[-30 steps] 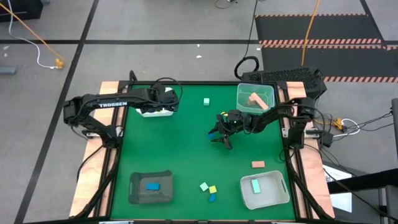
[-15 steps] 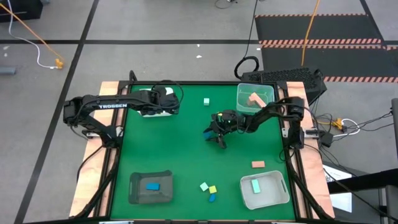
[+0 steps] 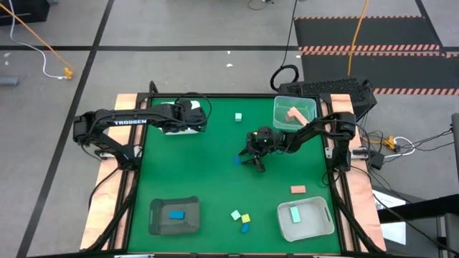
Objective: Sort & place blocks by color
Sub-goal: Put the top blue block into the black bin
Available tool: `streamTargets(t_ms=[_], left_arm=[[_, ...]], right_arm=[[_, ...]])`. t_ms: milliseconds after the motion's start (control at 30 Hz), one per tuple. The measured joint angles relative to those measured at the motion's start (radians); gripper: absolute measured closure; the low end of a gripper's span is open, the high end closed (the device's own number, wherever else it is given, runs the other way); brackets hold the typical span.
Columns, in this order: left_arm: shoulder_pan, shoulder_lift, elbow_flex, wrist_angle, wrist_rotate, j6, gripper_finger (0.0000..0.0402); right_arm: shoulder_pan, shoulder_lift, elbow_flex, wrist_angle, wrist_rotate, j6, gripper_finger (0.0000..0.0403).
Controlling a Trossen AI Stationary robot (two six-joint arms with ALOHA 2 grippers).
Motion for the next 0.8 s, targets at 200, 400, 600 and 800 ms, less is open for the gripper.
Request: streamTargets(t_ms=[200, 400, 600, 800], left_arm=[[0.000, 0.000, 0.000, 0.000, 0.000, 0.000, 0.0210], [0.000, 0.000, 0.000, 0.001, 0.000, 0.000, 0.0211], [0.000, 0.000, 0.000, 0.001, 0.000, 0.000, 0.0211], [0.000, 0.000, 0.000, 0.001, 0.000, 0.000, 0.0211]], right_arm=[[0.006, 0.010, 0.001, 0.030, 0.000, 0.059, 0.0206], [0.038, 0.011, 0.006, 0.088, 0.000, 0.068, 0.0206], [0.083, 0.012, 0.027, 0.083, 0.074, 0.045, 0.0206], [0.085, 0.017, 0.052, 0.078, 0.125, 0.045, 0.0206]])
